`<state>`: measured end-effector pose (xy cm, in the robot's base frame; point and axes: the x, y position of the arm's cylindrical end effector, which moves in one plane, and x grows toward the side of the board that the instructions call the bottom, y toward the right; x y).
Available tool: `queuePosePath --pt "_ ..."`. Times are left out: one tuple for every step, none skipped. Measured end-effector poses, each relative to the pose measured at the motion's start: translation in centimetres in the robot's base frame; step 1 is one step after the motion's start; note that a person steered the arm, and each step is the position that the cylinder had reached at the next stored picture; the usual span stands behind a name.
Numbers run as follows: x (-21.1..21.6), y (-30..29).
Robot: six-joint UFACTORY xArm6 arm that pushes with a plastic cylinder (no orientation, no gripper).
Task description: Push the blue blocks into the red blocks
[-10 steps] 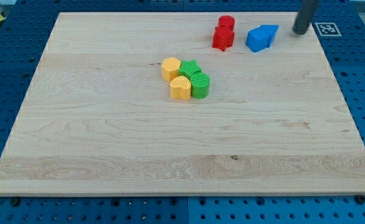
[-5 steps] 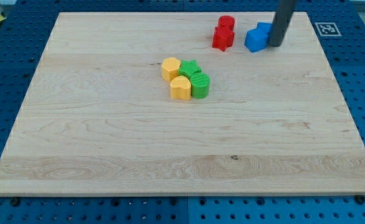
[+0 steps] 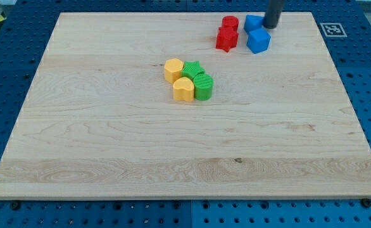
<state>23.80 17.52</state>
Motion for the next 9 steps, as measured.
queuePosePath --pt "-0.1 -2.9" --pt "-1.4 -2.3" --pt "-1.9 3.5" --pt "0.8 8.8" --pt "5.8 9.9" --pt "8.2 6.9" --pt "8.2 0.9" --pt "8.1 -2.8" --pt "7.6 -5.1"
